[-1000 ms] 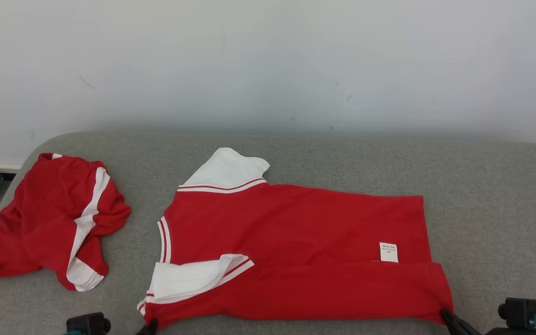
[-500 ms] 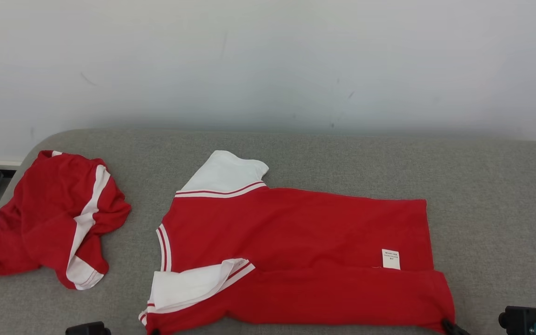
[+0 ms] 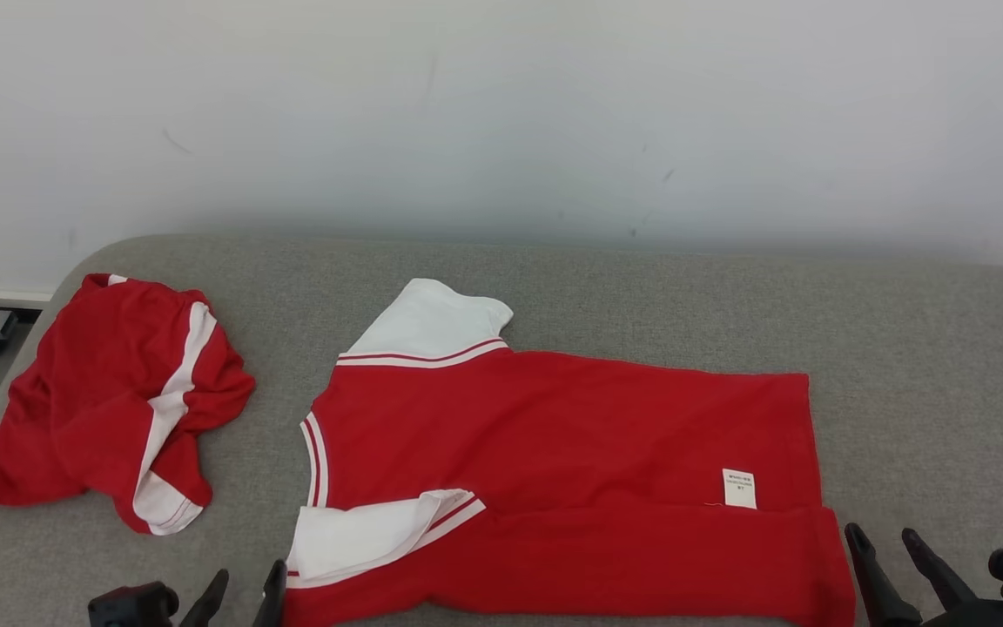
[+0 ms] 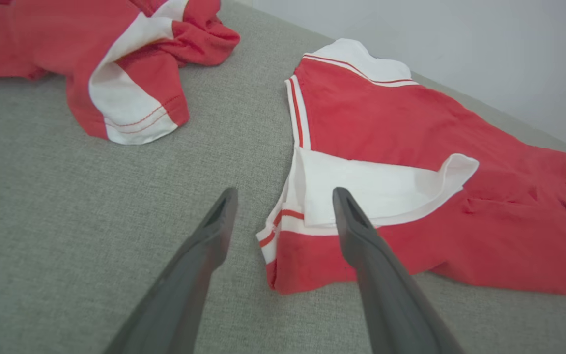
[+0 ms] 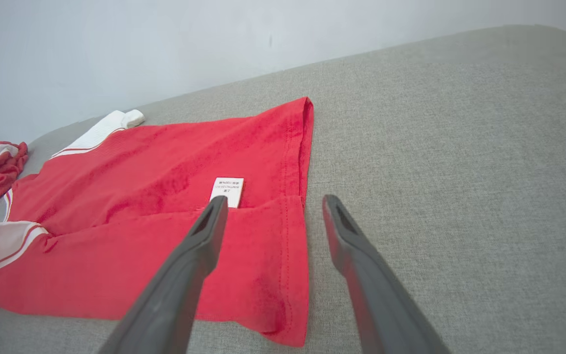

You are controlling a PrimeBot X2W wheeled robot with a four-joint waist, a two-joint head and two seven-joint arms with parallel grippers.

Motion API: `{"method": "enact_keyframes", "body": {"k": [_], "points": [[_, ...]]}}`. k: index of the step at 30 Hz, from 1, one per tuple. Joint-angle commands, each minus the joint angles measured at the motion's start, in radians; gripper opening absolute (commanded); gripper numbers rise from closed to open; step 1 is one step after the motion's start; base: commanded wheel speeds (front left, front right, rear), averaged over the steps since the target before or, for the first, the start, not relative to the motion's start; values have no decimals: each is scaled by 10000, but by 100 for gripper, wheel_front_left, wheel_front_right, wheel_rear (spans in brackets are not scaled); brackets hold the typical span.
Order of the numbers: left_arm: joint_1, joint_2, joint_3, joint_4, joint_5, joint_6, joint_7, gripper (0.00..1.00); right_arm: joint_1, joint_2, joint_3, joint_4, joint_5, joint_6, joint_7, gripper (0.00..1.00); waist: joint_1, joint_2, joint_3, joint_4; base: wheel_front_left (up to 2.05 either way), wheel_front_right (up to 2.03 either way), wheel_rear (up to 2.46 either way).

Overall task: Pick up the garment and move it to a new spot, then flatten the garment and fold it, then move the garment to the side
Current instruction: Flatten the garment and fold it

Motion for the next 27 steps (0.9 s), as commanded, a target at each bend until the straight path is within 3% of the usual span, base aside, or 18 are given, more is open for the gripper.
{"method": "enact_keyframes", "body": {"k": [1,8,14,22,27], "points": [[-87,63,-17,-67,126,68,-105,100,-79,38,-35,-69,-93,-5,-138,100,0,0,-9,16,0,0,0],[-146,-56,166,-787,956,698,-1167,100,-171,85,2,-493,-357,-5,-1510,100,0,0,18,127,0,0,0],[31,-6,369,-1054,1766,1159,-1424,100,-88,195,82,-409,-637,-5,-2303,100,0,0,-26,152,0,0,0],[236,-48,1100,-1587,2300,1362,-1477,100,-184,334,-89,-177,-1095,-5,-2702,100,0,0,-155,48,0,0,0],[472,29,1499,-1790,2494,1198,-1482,100,-188,430,-168,-89,-1254,-5,-2682,100,0,0,-192,-37,0,0,0]]}}
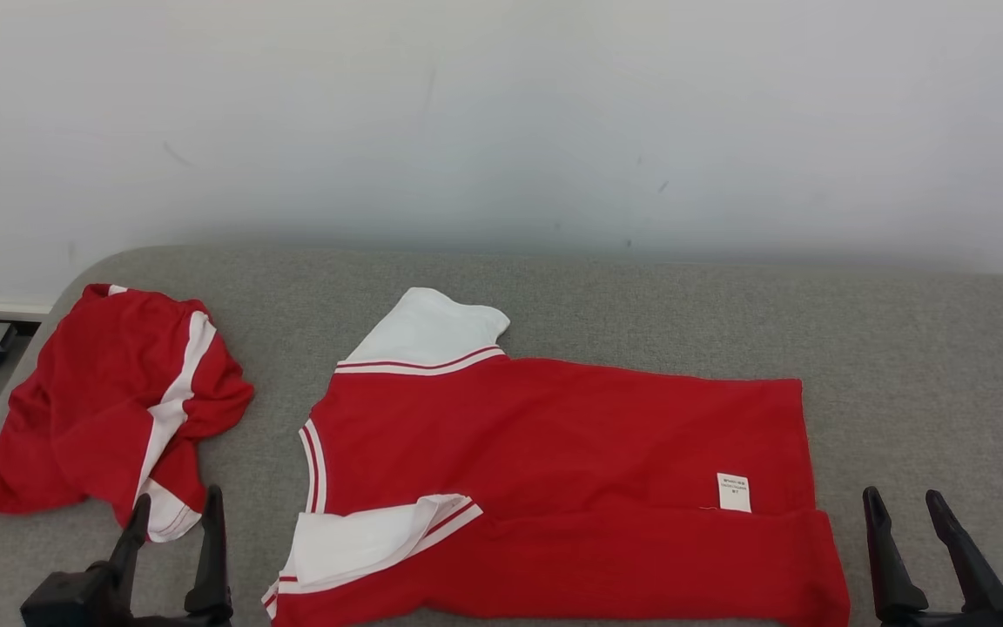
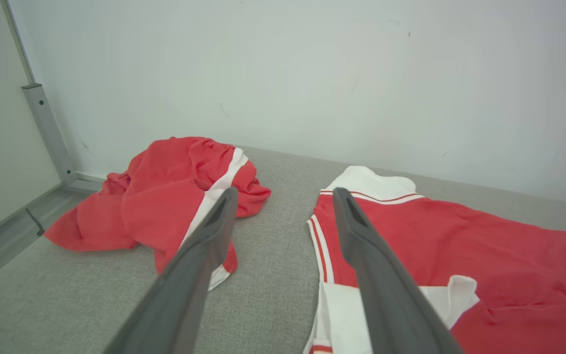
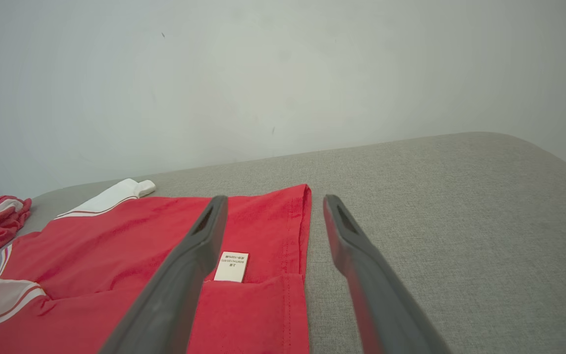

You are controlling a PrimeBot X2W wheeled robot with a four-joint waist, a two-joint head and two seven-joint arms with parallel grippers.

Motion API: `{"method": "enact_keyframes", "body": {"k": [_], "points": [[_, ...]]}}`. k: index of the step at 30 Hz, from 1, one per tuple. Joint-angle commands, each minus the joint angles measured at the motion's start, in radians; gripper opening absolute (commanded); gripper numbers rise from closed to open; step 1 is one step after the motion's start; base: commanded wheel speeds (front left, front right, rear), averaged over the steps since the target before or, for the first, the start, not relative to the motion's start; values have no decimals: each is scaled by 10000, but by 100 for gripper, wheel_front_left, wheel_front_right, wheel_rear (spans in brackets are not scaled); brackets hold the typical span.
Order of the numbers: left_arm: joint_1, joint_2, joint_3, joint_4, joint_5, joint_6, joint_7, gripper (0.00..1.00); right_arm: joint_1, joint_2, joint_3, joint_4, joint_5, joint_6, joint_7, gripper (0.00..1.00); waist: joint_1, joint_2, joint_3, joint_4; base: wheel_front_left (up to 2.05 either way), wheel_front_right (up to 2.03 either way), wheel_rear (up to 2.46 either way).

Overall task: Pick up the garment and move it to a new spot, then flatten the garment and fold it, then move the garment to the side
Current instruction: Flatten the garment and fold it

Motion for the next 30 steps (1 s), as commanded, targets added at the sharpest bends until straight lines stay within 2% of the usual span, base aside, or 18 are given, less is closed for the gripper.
{"method": "enact_keyframes", "body": {"k": [1,11,16,23,30], "points": [[101,64,81,-31,101,-67,-57,100,-86,20,-34,2,-116,-5,-10,100,0,0,-2,-30,0,0,0],[159,-13,418,85,417,-237,-58,100,-100,76,-134,-128,-142,-5,115,100,0,0,91,-100,0,0,0],[354,-28,791,-96,585,23,-59,100,-36,80,-173,-198,-89,-5,121,100,0,0,84,-109,0,0,0],[367,379,522,-33,888,-747,-59,100,-49,82,-111,-256,-80,-5,204,100,0,0,53,-77,0,0,0],[407,336,853,-136,819,-944,-59,100,-58,57,-12,-261,-66,-5,207,100,0,0,39,-53,0,0,0]]}}
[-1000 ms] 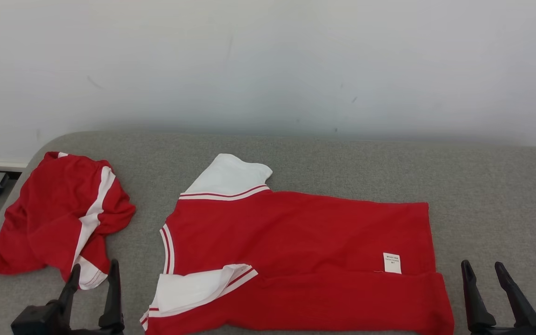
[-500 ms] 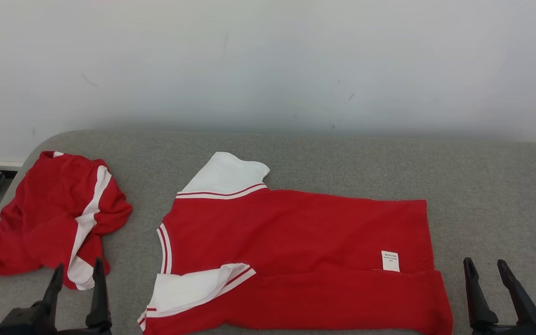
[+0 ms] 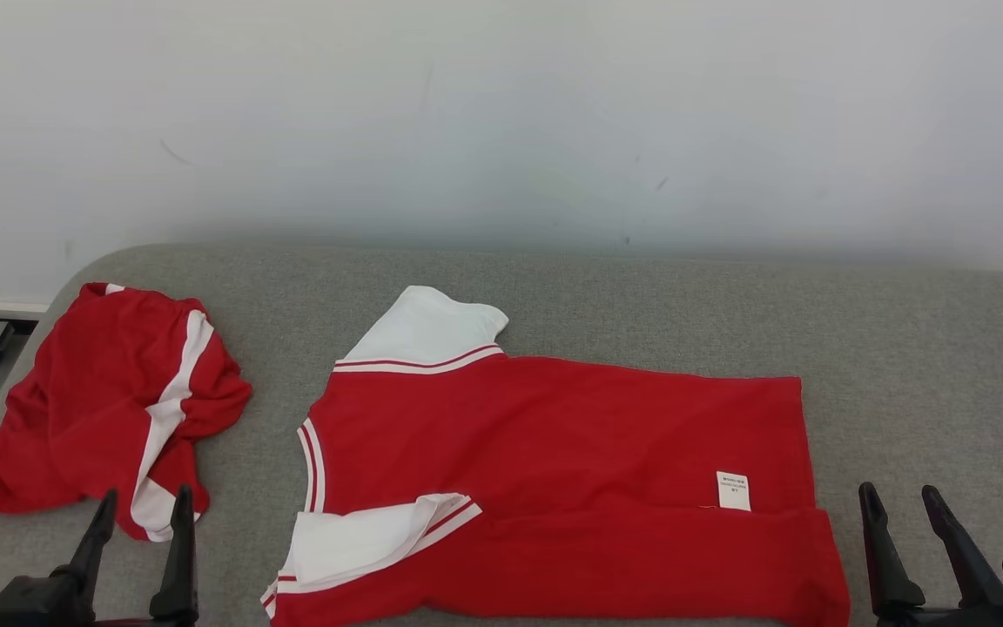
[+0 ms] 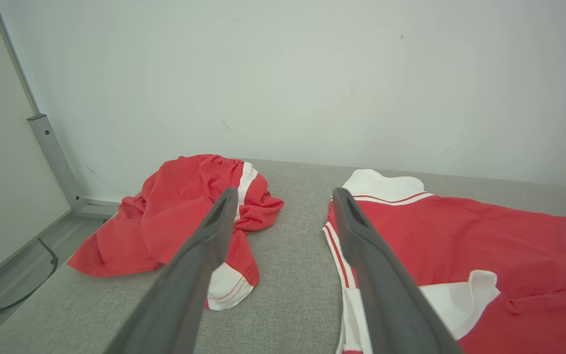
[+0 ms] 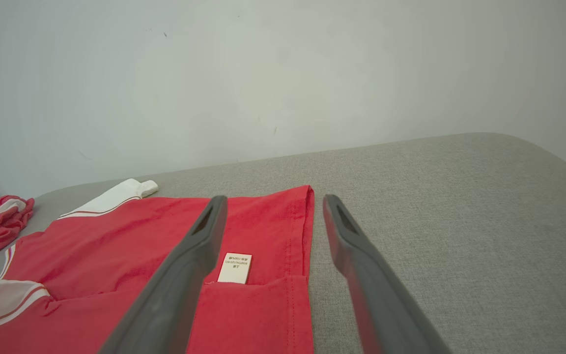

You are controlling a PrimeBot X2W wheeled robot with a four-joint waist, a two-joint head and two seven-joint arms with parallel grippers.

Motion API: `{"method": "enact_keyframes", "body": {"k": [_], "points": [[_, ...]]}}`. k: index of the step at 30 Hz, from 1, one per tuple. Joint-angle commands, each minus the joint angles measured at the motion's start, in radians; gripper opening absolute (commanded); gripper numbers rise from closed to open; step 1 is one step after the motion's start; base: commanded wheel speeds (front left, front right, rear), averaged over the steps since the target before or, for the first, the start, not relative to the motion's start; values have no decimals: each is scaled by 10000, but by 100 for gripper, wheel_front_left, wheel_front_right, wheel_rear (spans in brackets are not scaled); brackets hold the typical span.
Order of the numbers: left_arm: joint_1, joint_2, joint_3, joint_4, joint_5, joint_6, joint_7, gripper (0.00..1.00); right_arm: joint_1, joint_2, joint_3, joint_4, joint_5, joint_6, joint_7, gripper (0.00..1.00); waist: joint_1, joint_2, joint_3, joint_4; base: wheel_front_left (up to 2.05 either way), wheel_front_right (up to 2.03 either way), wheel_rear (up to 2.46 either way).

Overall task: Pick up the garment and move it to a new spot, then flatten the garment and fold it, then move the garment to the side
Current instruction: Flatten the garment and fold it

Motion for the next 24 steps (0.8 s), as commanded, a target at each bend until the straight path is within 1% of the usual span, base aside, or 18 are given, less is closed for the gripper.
{"method": "enact_keyframes", "body": {"k": [1,7,10,17,24], "points": [[114,-27,112,-85,71,3,-58,100,-57,-28,21,-27,15,-5,-20,100,0,0,-5,-5,0,0,0],[212,-205,340,-233,242,47,-58,100,-47,-32,88,11,54,-5,-54,100,0,0,-16,-19,0,0,0],[205,-269,372,-230,330,-10,-58,100,-74,-53,111,32,57,-5,-31,100,0,0,1,-19,0,0,0],[-215,-203,312,-62,363,-290,-58,100,-151,-97,84,31,45,-5,56,100,0,0,38,-67,0,0,0],[-1149,-171,99,331,399,-699,61,100,-336,-163,113,-4,36,-5,139,100,0,0,195,-180,0,0,0]]}}
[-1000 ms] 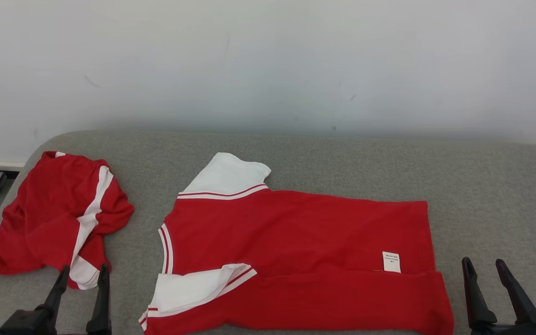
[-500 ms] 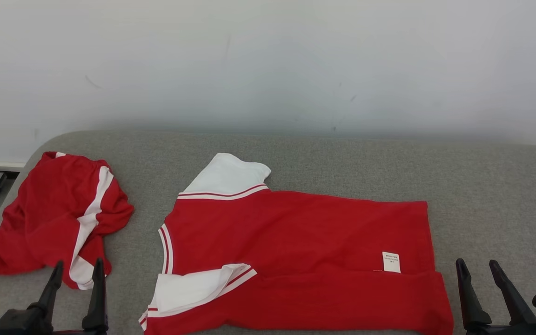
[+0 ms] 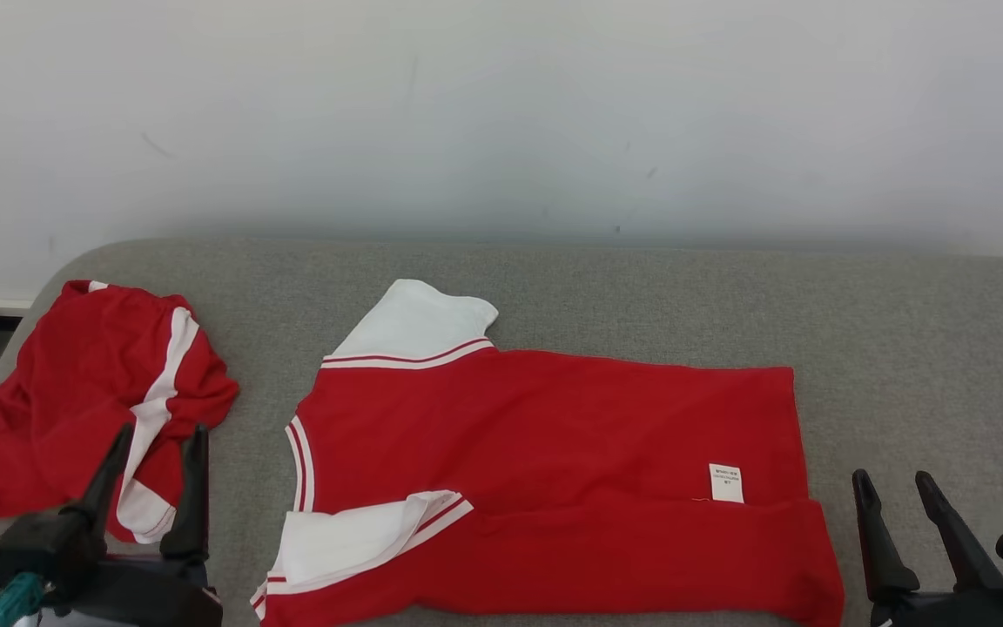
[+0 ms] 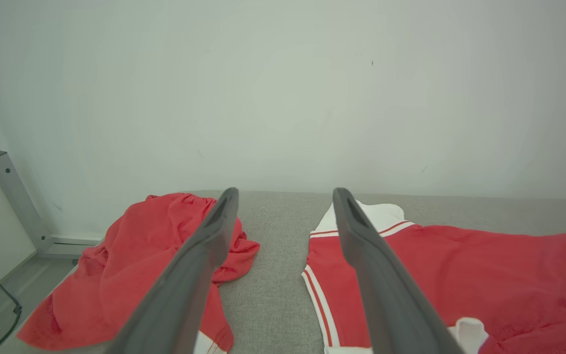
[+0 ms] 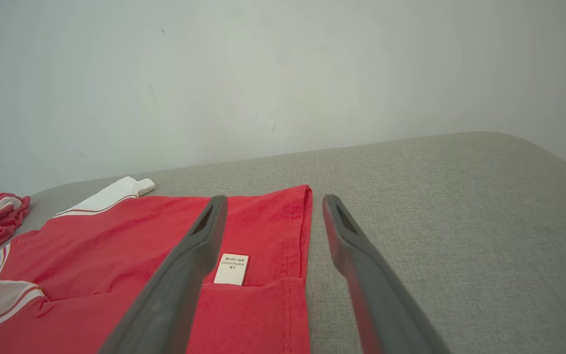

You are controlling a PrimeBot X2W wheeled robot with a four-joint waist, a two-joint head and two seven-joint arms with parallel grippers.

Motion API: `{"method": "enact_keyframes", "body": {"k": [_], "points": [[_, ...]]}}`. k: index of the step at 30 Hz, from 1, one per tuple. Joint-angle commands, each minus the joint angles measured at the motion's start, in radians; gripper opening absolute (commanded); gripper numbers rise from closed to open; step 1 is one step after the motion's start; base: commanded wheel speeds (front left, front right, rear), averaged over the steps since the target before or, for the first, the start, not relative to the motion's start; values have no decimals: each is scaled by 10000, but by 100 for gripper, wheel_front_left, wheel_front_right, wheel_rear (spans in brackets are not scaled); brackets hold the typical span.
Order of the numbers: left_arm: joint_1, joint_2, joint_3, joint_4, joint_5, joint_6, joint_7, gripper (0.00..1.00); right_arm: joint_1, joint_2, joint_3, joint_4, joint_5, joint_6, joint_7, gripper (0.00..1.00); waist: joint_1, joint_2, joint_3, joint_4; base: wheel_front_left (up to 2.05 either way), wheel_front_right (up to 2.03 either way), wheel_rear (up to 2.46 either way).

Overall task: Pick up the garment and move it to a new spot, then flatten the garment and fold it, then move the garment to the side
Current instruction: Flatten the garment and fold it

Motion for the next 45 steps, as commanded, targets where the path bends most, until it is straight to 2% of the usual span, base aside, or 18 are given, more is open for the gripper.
{"method": "enact_keyframes", "body": {"k": [1,9,17,22,29,39,45], "points": [[-254,57,1,85,-6,-89,15,100,-205,-96,18,-38,5,-5,51,100,0,0,96,-69,0,0,0],[-2030,194,-169,872,-127,-904,285,100,-1490,-342,293,167,-83,-5,331,100,0,0,1028,-569,0,0,0],[-4227,323,-307,1987,-439,-1946,967,100,-3039,-213,794,1012,-120,-5,288,100,0,0,2210,-1281,0,0,0],[-5499,462,-452,2858,-943,-2383,1508,100,-3907,-125,1143,1617,-76,-5,119,100,0,0,2849,-1721,0,0,0],[-6646,710,-920,3821,-1571,-2550,2200,100,-4791,-63,1603,2290,36,-5,-200,100,0,0,3329,-2175,0,0,0],[-8002,1420,-2274,4733,-2981,-2545,3090,100,-5742,21,2249,3053,322,-5,-662,100,0,0,3889,-2908,0,0,0],[-8786,1834,-2980,5624,-3430,-2547,3507,100,-6028,87,2489,3347,487,-5,-908,100,0,0,4236,-3293,0,0,0]]}}
